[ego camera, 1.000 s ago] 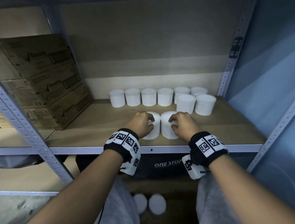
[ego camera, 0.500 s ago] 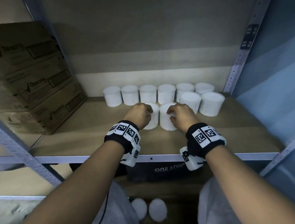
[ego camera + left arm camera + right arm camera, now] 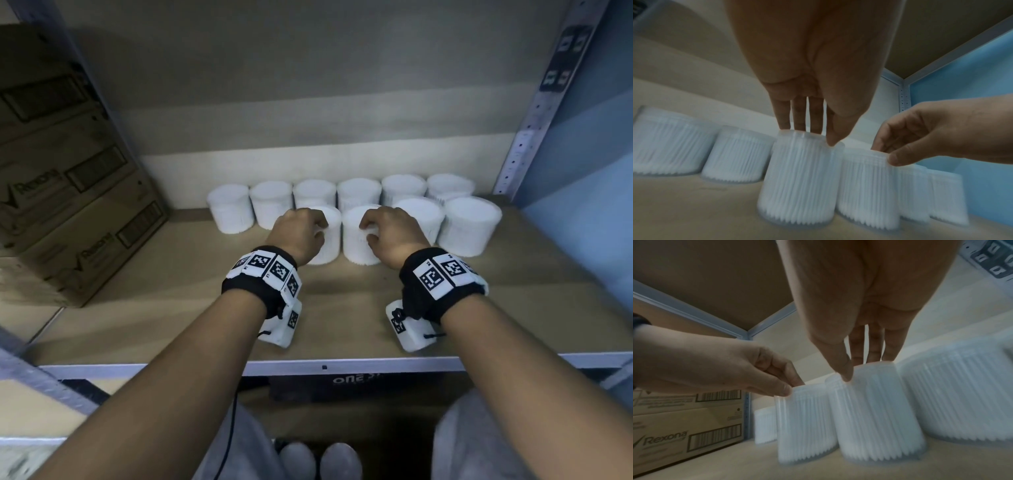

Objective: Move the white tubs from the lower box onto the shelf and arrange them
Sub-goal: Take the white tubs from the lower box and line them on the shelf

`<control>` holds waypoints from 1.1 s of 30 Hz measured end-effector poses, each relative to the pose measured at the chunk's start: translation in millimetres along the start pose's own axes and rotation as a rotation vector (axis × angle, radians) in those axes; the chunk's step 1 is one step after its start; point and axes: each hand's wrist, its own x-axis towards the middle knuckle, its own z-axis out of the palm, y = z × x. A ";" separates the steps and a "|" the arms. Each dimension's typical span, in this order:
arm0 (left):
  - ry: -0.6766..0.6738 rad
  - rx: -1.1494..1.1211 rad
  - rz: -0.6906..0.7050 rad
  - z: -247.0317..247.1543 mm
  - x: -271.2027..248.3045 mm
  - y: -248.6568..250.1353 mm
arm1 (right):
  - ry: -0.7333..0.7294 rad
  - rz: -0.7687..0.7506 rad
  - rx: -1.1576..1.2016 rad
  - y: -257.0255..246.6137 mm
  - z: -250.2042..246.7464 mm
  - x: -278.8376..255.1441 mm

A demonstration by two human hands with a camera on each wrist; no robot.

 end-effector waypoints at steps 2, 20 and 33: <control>0.003 -0.009 0.014 1.1 1.6 0.0 | 0.004 0.008 0.018 0.7 1.5 3.6; -0.143 -0.035 -0.020 -23.7 -68.0 5.9 | -0.146 -0.003 0.073 -22.2 -18.3 -74.5; -0.227 -0.009 0.057 -16.9 -189.6 11.5 | -0.219 -0.032 0.113 -45.1 7.8 -183.2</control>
